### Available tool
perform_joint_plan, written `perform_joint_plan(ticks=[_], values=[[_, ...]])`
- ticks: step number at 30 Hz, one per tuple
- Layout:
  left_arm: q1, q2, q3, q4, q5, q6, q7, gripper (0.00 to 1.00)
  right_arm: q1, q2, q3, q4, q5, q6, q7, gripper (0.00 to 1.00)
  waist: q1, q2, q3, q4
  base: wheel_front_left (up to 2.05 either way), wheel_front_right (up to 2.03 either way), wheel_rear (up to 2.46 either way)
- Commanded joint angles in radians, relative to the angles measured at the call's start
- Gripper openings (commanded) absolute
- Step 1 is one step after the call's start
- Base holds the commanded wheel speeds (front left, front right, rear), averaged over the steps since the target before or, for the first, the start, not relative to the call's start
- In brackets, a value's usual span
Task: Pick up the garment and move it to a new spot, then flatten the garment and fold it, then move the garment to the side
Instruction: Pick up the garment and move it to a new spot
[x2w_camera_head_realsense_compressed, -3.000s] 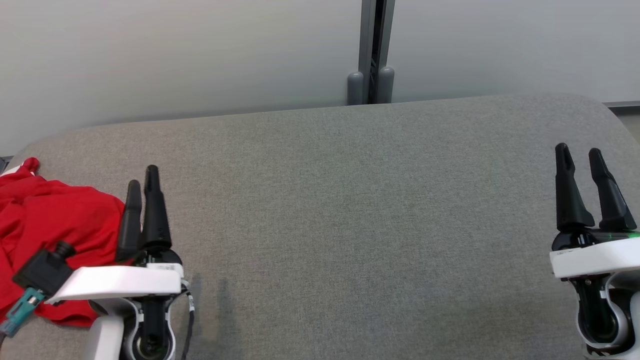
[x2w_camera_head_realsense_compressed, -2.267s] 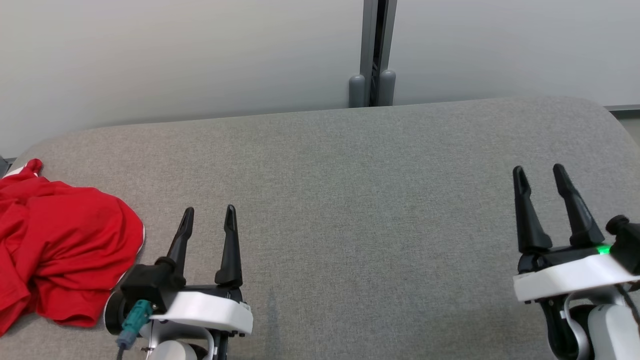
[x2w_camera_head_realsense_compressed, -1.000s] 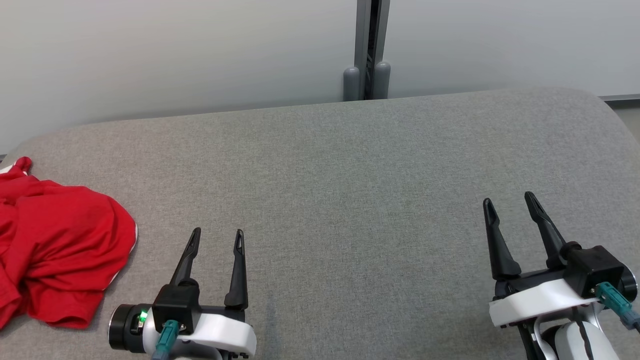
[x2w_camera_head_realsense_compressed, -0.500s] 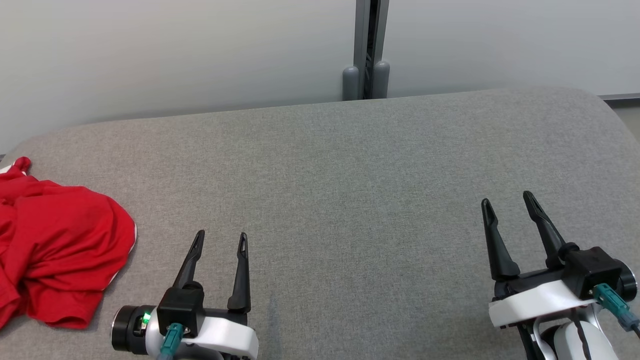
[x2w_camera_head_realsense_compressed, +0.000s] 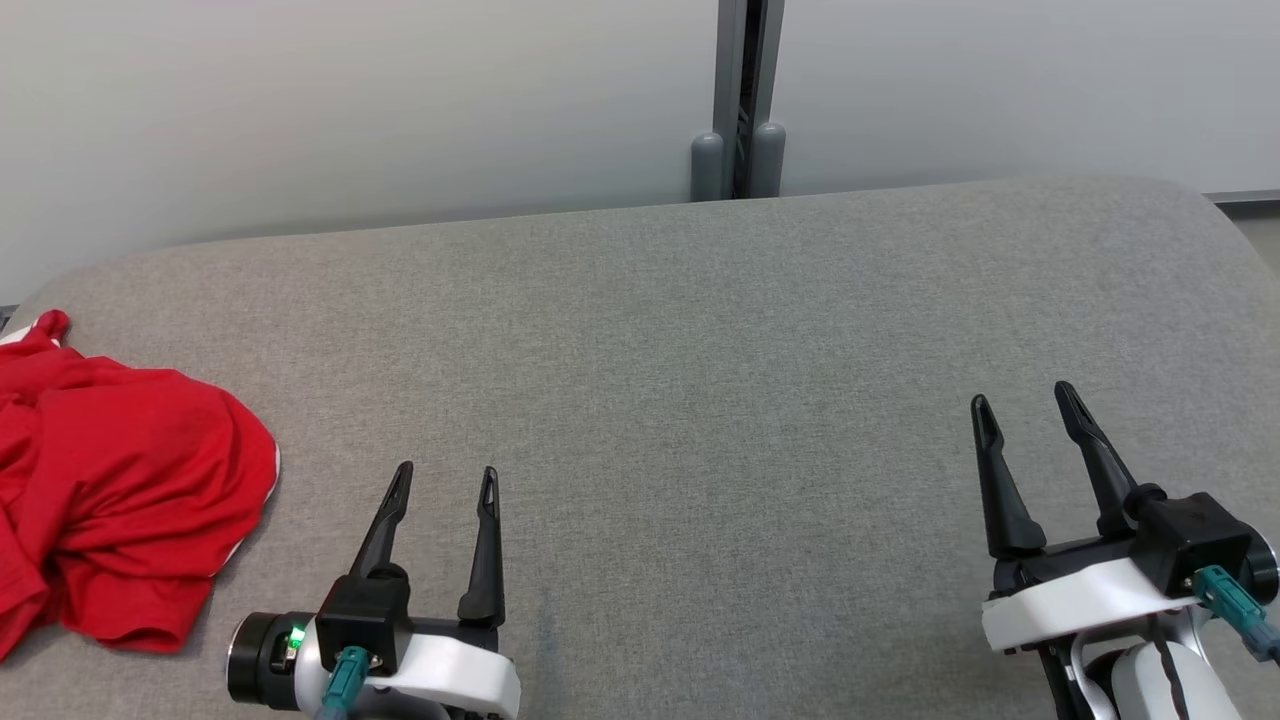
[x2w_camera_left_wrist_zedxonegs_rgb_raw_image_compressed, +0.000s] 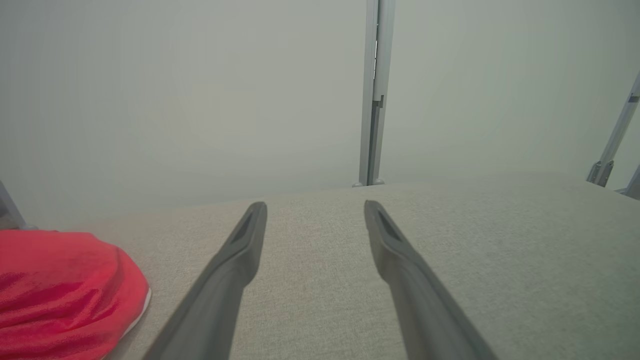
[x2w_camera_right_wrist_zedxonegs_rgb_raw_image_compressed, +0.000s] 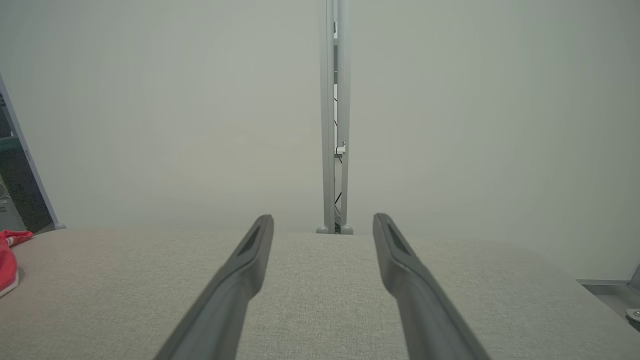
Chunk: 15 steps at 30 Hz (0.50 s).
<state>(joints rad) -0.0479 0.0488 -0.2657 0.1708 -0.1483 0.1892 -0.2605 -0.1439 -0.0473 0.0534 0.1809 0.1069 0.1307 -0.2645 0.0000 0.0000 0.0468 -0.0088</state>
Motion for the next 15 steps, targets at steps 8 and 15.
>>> perform_joint_plan(ticks=[8,15], values=[[-0.01,0.003,0.001,0.0,0.003,0.01,-0.005,1.0,0.012,-0.006,0.016,-0.015,0.003,0.0,-0.002,1.0,0.0,0.0,0.002,0.088,0.0,0.0,0.0],[0.015,0.003,0.026,-0.003,0.01,0.012,-0.005,1.0,0.027,-0.006,0.054,-0.027,0.004,0.0,-0.002,1.0,0.0,0.0,-0.007,0.201,0.0,0.0,0.0]])
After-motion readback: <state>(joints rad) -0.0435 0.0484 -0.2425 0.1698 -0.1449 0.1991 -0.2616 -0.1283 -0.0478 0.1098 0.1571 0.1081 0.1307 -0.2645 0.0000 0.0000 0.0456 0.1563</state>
